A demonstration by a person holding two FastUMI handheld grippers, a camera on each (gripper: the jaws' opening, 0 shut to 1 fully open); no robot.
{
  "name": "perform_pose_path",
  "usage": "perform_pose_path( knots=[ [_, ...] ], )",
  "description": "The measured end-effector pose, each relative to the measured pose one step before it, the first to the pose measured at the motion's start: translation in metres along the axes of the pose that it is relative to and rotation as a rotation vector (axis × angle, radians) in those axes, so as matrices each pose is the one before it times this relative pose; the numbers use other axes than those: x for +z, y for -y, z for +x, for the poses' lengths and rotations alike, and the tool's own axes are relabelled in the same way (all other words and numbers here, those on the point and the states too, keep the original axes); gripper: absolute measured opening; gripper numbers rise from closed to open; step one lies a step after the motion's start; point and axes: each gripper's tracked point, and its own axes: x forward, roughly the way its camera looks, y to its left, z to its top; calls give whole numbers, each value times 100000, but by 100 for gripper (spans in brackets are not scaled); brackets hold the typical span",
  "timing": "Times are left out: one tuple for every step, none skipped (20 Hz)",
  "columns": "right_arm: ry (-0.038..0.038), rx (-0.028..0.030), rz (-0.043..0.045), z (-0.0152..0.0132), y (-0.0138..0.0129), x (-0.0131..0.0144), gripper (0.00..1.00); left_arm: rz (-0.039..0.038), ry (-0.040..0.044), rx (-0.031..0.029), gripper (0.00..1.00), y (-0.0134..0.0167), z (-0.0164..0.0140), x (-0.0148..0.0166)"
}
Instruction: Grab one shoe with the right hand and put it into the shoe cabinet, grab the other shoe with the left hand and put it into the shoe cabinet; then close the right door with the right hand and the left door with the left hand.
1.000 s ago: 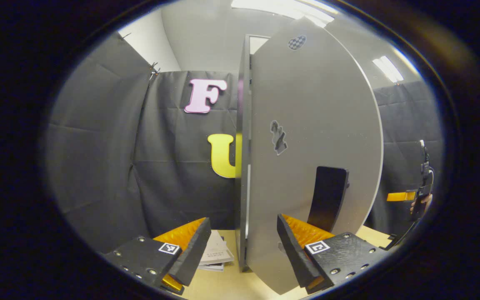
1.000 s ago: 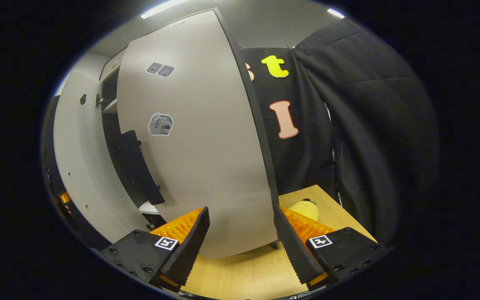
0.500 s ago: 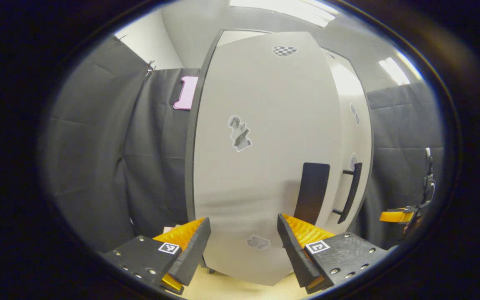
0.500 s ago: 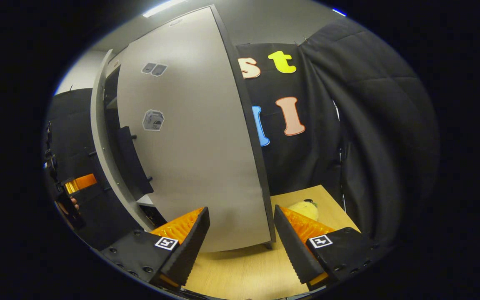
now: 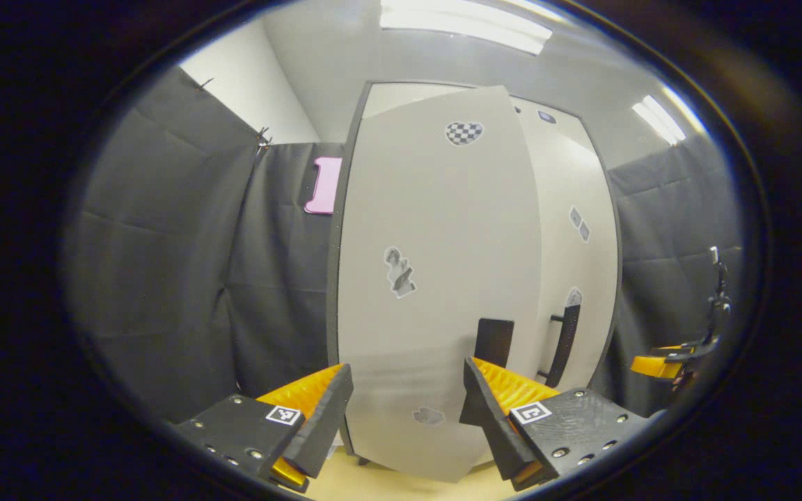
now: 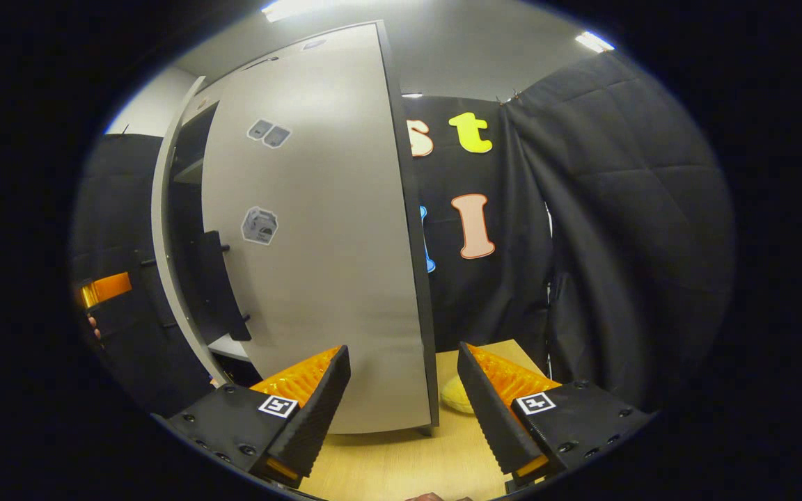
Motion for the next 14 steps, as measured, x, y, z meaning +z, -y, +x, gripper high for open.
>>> perform_pose_path(
  knots=[
    [557, -243, 374, 5, -281, 408, 98, -993, 1042, 609, 87, -595, -701, 275],
    [931, -1097, -274, -66, -174, 521, 98, -188, 387, 846, 87, -575, -377, 74],
    [1423, -1430, -884, -96, -3, 554, 98, 209, 197, 862, 87, -858, -393, -242],
    [2069, -1453, -1447, -188, 68, 552, 98, 101, 150, 1175, 87, -820, -374, -176],
    [1975, -1480, -1208, -285, -76, 393, 98, -374, 147, 660, 92, -678, -23, -250],
    [1689, -697, -1247, -275, -241, 246, 98, -1039, 167, 83, 92, -369, -196, -139],
    [944, -327, -961, -321, -359, 43, 98, -1373, 406, -240, 92, -306, -237, -174],
    [125, 736, -1245, -244, -524, -243, 98, -1148, 157, -745, 92, -184, -272, -169],
    [-940, 1311, -1616, -354, -635, -410, 98, -569, 132, -563, 87, -172, -179, -30],
    [-776, 833, -1823, -521, -235, -395, 98, 276, -12, 2, 87, -205, -142, -48],
    [-419, 53, -1836, -481, -186, -196, 98, 1208, -212, 121, 88, -136, -62, -150],
    [262, -51, -1611, -324, -85, -25, 98, 1800, -80, 54, 90, -78, -60, -106],
    [240, -679, -943, -271, -29, -12, 98, 1769, -146, -316, 92, -162, -220, -243],
    [238, -499, -50, -437, -39, -30, 98, 1164, -164, -616, 94, -2, -86, -155]
  ],
)
